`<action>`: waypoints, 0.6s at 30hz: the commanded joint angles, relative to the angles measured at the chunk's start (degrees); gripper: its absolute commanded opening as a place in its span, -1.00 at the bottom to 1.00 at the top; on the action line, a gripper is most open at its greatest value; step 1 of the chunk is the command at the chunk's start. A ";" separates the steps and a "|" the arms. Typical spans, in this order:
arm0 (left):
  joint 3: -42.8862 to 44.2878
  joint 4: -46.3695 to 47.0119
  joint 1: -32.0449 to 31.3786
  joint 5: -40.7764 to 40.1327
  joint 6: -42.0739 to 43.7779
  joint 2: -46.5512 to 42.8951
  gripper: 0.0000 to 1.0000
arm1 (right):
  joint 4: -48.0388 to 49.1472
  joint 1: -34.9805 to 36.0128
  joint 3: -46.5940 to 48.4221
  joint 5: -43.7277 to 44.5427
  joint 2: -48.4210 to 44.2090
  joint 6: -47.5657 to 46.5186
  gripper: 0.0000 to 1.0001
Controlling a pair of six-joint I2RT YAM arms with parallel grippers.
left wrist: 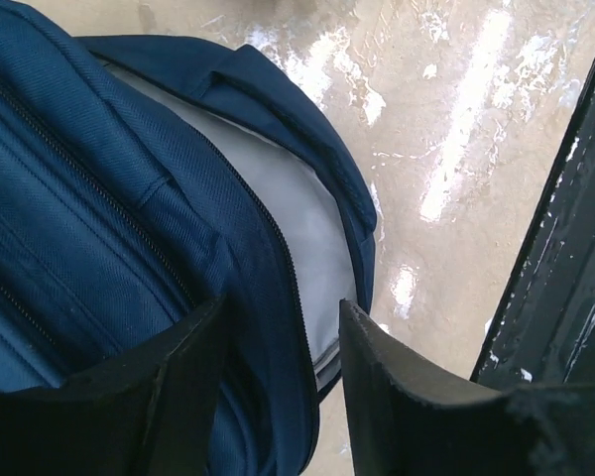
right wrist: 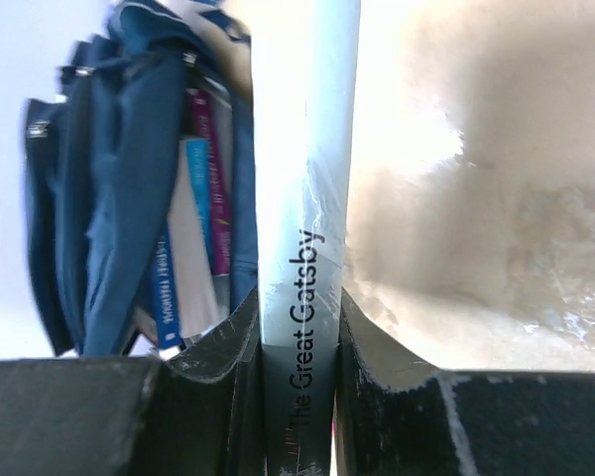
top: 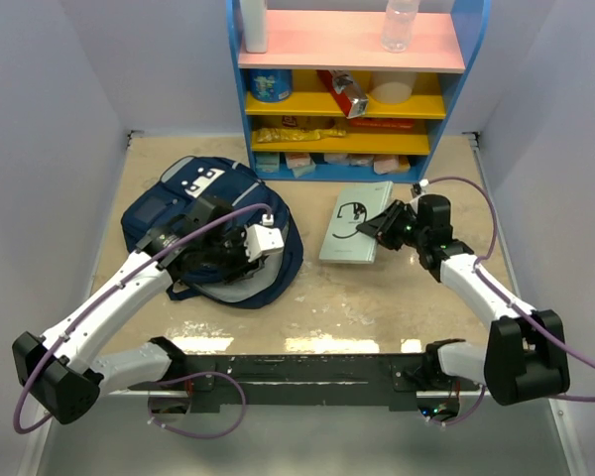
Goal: Pack the student bag
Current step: Pick up the book from the center of the board, then place the book in the student bag.
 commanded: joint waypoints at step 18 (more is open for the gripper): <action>0.70 7.83 0.57 -6.99 0.69 -3.74 -1.00 | 12.54 2.79 -9.62 -17.60 -17.30 14.22 -1.00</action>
